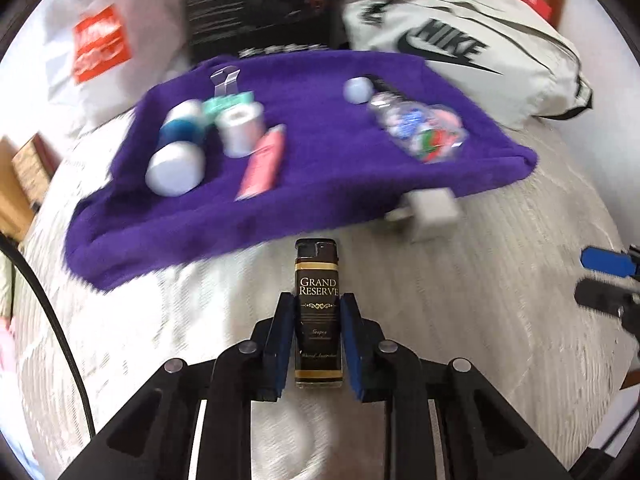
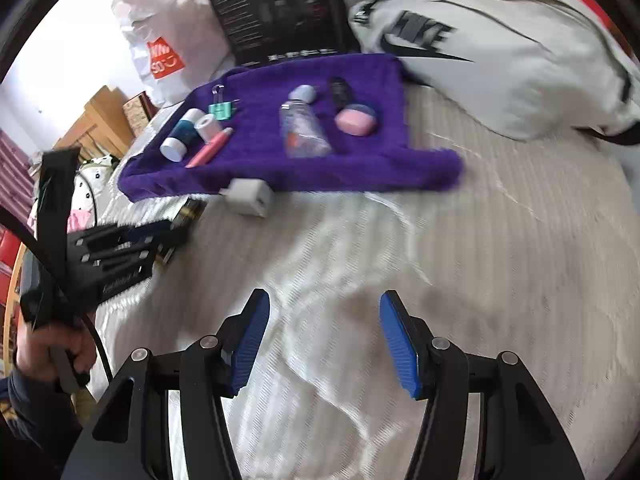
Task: Organize rigid objects
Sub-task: 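Grasp the Grand Reserve bottle with the left tool, then grasp the white charger cube with the right tool while the left tool holds the bottle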
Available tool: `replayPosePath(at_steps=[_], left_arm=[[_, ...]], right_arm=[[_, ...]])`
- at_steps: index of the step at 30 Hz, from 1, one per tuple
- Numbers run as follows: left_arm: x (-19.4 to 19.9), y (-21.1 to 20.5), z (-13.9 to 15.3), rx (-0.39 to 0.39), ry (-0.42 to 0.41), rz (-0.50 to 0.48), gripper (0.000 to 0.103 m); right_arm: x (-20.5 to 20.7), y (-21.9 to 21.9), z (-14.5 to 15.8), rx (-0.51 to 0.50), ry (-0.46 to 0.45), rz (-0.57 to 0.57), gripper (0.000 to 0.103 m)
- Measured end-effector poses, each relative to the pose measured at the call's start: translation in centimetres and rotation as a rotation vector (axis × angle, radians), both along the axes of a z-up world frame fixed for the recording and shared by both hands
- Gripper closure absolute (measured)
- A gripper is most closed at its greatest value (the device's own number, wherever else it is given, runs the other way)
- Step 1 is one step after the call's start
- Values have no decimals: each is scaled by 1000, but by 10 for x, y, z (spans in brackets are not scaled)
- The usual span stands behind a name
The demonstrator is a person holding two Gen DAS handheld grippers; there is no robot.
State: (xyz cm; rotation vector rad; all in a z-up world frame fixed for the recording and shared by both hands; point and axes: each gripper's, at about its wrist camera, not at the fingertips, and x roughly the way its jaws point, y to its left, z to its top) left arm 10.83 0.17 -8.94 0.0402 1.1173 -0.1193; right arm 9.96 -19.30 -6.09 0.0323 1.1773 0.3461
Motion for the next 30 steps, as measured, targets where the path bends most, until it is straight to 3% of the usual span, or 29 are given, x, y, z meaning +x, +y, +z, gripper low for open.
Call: replayPosePath(at_steps=[4,6,10,19,25,28,30], left_arm=[[-17,30,1,-19,2,64,81],[-24,41,2,-39,9,85,80],[-34,55,1,-68,4,104,80],[-37,63,-1,-133,-16,90,81],[-40,70,-1,-168,-24,76,80],[-40,72,-1,-186,-27,77,80],[-41,71,-1,-183,-29,76,80]], right_arm=[[16,32,2,27,-34,-1,45],[25,48,0,41,-39,-18,39],[40,73,-14,-4,-45,-61,39],[59,94,-42,-78,-16,-121,37],[66,104,-46,-95,-56,-149,37],[65,105,-47,-103,-86,-164,42],[63,107,-47,-114,-101,-139,55]])
